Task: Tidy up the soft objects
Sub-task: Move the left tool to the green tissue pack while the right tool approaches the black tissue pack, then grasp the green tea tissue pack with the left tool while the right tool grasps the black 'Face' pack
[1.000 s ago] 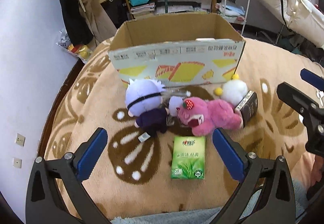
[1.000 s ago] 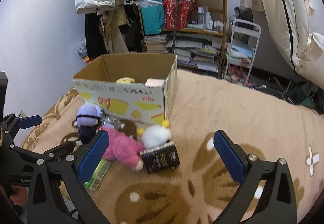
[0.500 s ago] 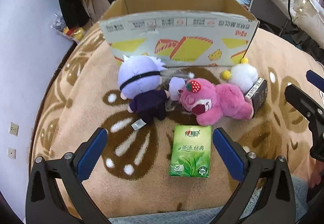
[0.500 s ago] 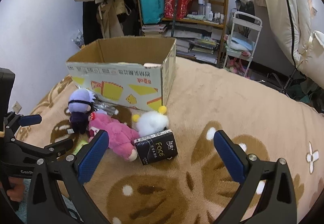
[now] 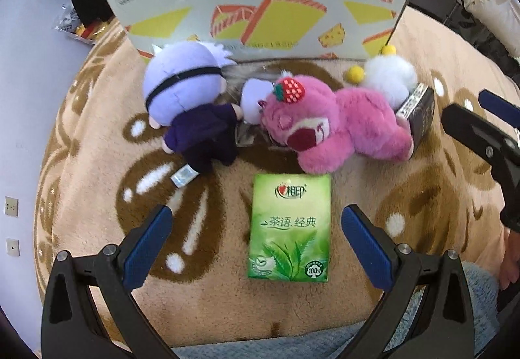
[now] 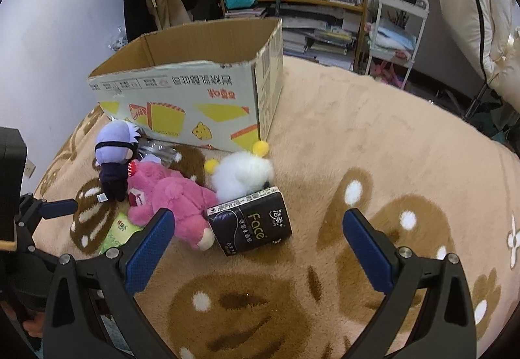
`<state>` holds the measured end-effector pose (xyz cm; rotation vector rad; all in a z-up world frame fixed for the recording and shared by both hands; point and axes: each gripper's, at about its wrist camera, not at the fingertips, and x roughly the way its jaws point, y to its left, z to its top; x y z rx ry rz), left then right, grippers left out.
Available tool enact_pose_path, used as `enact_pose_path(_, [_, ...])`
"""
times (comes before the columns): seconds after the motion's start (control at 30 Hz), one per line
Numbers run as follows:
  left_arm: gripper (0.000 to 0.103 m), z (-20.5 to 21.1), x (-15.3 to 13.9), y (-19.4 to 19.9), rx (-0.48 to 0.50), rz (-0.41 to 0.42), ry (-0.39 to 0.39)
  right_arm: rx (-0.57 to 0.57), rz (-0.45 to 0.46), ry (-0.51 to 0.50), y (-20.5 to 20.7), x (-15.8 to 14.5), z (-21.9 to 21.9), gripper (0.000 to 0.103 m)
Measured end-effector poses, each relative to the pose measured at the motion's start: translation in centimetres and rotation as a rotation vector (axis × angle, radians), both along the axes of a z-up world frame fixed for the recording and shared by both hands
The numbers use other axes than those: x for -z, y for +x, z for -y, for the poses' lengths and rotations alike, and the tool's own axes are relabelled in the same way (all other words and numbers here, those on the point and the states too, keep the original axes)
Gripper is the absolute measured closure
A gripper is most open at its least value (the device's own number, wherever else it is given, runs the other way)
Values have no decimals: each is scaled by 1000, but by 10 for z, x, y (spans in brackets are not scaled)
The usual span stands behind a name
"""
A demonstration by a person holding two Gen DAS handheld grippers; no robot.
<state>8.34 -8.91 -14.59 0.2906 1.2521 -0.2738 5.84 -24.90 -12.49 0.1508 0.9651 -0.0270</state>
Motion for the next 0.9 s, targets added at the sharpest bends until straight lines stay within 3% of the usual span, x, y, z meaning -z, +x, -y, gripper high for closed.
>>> enact_pose_path(0.27, [3, 2, 20, 3, -3, -55, 25, -5, -108, 23, 16, 26, 0, 0])
enact_pose_path(0.5, [47, -1, 23, 3, 5, -88, -18, 22, -163, 67, 23, 43, 9, 4])
enact_pose_path(0.6, [48, -1, 21, 3, -1, -88, -21, 21, -165, 97, 25, 46, 13, 6])
enact_pose_path(0.77, [48, -6, 22, 4, -2, -89, -21, 17, -165, 137, 31, 53, 16, 17])
enact_pose_path(0.83, [48, -6, 21, 3, -1, -83, -12, 21, -154, 146, 32, 53, 19, 27])
enact_pose_path(0.9, [48, -4, 21, 2, -1, -81, -7, 23, -146, 156, 32, 52, 20, 28])
